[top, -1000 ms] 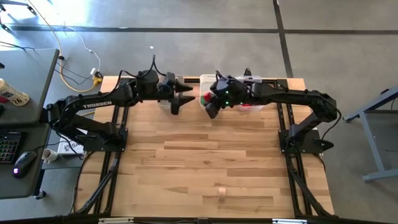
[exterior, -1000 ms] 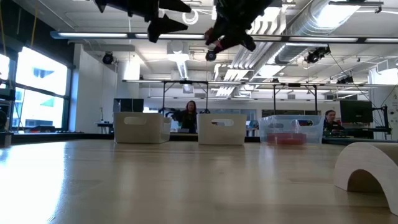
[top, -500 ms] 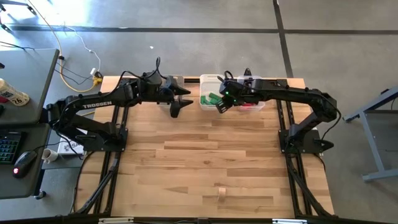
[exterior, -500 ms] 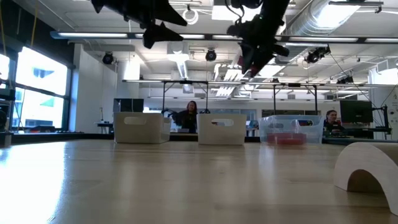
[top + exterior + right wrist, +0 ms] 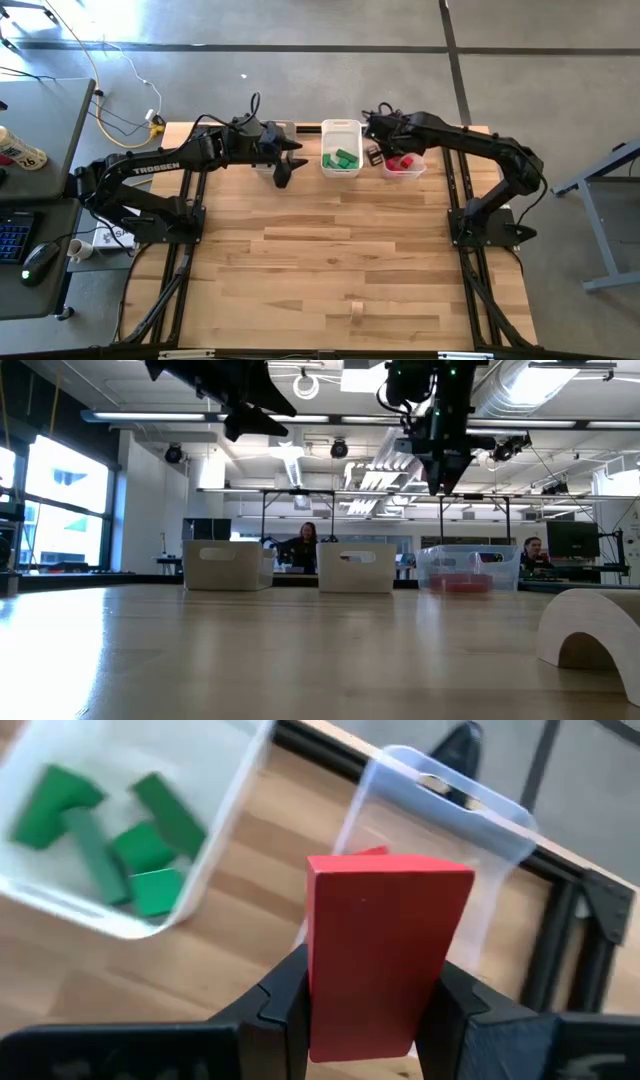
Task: Sort & place blocks by color
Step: Put the red triangular block into the transparent bin
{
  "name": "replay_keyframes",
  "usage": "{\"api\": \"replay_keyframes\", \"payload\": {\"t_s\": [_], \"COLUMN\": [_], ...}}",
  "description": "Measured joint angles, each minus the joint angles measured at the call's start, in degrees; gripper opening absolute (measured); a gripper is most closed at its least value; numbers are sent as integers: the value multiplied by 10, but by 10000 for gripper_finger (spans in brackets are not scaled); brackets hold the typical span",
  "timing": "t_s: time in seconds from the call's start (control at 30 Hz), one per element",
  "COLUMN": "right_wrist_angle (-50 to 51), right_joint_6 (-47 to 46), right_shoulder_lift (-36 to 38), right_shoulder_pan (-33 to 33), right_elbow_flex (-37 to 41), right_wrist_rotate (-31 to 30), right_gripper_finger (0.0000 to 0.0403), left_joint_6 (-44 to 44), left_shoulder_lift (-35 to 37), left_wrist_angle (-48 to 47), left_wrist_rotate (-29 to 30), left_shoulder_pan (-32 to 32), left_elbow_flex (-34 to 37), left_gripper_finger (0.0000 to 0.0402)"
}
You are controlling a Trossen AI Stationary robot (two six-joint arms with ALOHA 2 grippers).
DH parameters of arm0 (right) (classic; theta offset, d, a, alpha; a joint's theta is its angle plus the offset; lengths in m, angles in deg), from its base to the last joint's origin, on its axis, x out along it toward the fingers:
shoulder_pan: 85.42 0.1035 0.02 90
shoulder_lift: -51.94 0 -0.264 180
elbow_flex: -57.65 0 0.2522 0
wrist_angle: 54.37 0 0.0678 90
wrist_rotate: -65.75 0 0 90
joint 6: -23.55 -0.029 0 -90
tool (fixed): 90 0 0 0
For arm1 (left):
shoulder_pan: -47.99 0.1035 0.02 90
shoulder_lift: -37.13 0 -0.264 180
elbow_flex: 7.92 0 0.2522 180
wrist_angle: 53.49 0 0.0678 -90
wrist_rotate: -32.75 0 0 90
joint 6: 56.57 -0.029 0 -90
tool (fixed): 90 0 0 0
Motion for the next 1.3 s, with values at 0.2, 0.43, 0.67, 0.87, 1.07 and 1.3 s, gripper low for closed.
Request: {"api": "replay_keyframes", "payload": {"t_s": [0.2, 0.43, 0.67, 0.87, 1.07, 1.3], "right_wrist_angle": [-17, -126, -209, -255, -263, -261], "right_joint_6": [21, 55, 65, 66, 77, 74], "right_shoulder_lift": [0, 0, 0, 0, 0, 0], "right_shoulder_pan": [-61, -119, -153, -172, -192, -193], "right_elbow_flex": [38, 143, 205, 232, 244, 232], "right_wrist_rotate": [16, 93, 143, 149, 156, 155], "right_gripper_finger": [105, 105, 105, 105, 111, 238], "left_joint_6": [-24, -25, -25, -25, -25, -25], "left_shoulder_lift": [0, 0, 0, 0, 0, 0], "left_wrist_angle": [0, 3, 3, 3, 3, 3], "left_wrist_rotate": [7, 43, 49, 49, 49, 49], "left_shoulder_pan": [0, 1, 14, 23, 26, 26], "left_elbow_flex": [0, 0, 0, 0, 0, 0], "left_gripper_finger": [245, 245, 245, 245, 245, 245]}}
